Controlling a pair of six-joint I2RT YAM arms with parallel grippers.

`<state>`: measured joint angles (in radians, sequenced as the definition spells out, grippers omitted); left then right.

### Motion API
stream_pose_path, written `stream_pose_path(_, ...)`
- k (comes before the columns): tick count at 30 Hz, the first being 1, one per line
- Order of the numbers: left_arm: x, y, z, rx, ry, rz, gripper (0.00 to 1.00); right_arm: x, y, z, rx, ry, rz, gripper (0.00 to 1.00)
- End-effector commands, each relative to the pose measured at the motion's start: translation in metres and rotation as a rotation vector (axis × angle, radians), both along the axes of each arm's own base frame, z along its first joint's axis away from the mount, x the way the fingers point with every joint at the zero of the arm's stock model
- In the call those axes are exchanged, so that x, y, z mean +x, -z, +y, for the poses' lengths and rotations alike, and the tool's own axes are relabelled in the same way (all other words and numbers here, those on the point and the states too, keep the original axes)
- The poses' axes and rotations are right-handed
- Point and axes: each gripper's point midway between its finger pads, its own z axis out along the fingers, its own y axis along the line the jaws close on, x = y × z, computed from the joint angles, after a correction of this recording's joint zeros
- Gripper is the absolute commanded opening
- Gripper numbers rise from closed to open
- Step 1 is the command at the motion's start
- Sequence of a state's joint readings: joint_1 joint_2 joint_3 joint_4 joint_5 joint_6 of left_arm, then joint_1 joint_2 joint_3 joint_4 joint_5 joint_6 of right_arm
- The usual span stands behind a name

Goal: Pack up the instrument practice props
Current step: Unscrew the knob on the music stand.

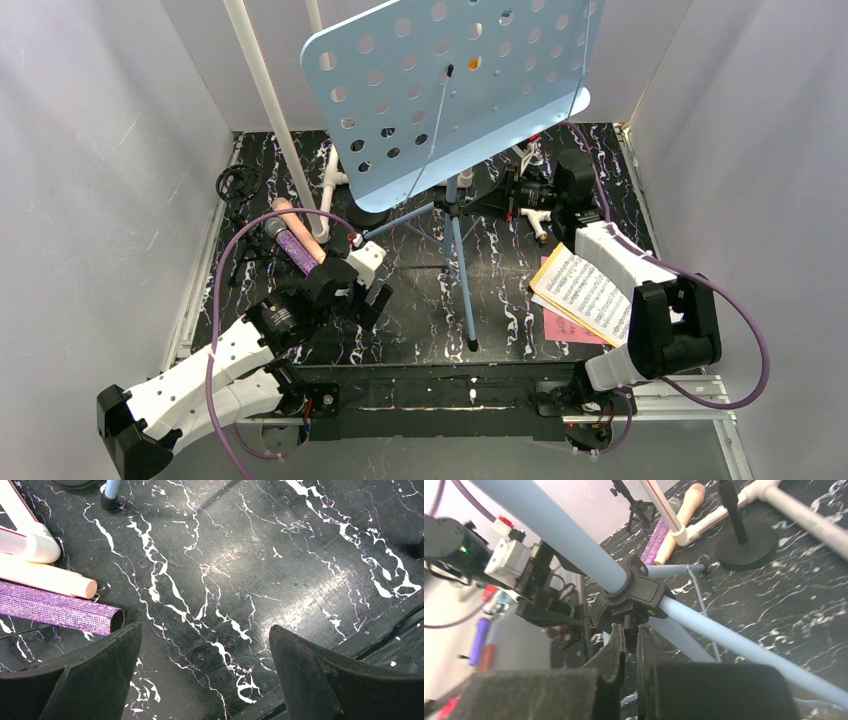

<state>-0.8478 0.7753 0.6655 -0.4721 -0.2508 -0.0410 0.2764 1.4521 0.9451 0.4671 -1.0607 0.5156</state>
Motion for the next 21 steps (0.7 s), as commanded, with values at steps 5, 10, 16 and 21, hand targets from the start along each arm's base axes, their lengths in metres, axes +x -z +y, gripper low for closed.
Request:
stream_pose_path(5, 0.002, -0.008, 0.001, -0.008, -0.003, -0.016, 0.98, -0.02, -0.012, -0.005, -0.089, -0.164, -0.684, 0.01)
stream_pose_path(10, 0.002, -0.007, 0.0, -0.004, 0.0, -0.014, 0.98, -0.031, 0.022, -0.015, -0.205, -0.377, -1.15, 0.01)
stream_pose_path(16, 0.002, -0.006, 0.0, 0.001, 0.0, -0.011, 0.98, -0.032, 0.035, -0.015, -0.211, -0.456, -1.327, 0.01)
stream_pose_path(21, 0.002, -0.006, -0.001, -0.001, 0.003, -0.009, 0.98, -0.022, 0.048, -0.021, -0.316, -0.469, -1.365, 0.29)
